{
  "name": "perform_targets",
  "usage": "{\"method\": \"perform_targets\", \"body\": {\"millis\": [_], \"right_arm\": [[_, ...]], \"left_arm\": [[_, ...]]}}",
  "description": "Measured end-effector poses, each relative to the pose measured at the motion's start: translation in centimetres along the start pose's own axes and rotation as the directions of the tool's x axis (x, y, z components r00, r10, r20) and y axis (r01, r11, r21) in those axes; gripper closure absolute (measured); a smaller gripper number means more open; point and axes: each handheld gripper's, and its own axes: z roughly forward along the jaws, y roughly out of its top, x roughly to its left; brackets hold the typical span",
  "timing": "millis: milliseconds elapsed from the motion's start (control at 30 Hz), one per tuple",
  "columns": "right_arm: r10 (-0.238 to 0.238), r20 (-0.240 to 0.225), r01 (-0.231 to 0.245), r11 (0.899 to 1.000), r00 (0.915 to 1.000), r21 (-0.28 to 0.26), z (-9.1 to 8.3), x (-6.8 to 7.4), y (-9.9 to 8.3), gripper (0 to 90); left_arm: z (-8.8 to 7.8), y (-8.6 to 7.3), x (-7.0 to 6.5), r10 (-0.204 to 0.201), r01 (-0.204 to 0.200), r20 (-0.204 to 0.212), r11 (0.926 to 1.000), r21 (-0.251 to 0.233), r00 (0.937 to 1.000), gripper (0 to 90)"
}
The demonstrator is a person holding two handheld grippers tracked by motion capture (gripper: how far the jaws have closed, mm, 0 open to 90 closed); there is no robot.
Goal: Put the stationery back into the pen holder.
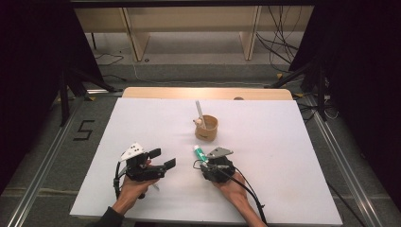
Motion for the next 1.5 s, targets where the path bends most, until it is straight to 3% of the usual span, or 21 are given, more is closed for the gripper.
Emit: {"method": "perform_targets", "body": {"millis": [533,800,1033,1500], "right_arm": [[-0.004,0.000,0.004,1.000,1.0000,-0.007,-0.4,-0.1,0.1,65.6],[-0.066,-0.003,0.065,0.996,0.9978,-0.057,-2.1,0.2,0.2,65.7],[-0.136,-0.005,0.134,0.985,0.9907,-0.105,-3.9,0.9,0.0,65.6],[-0.244,0.014,0.244,0.959,0.9696,-0.147,-6.3,2.0,-1.2,65.6]], "left_arm": [[0.2,-0.2,0.1,-0.003,0.003,-0.002,0.9999,0.011,1.0000,16.2],[0.2,-0.2,0.3,-0.006,0.006,-0.005,0.9999,0.015,1.0000,16.2],[0.1,-0.1,0.3,-0.006,0.006,-0.005,0.9998,0.017,1.0000,16.2],[0.1,-0.1,0.3,-0.009,0.009,-0.004,0.9998,0.015,0.9999,16.2]]}}
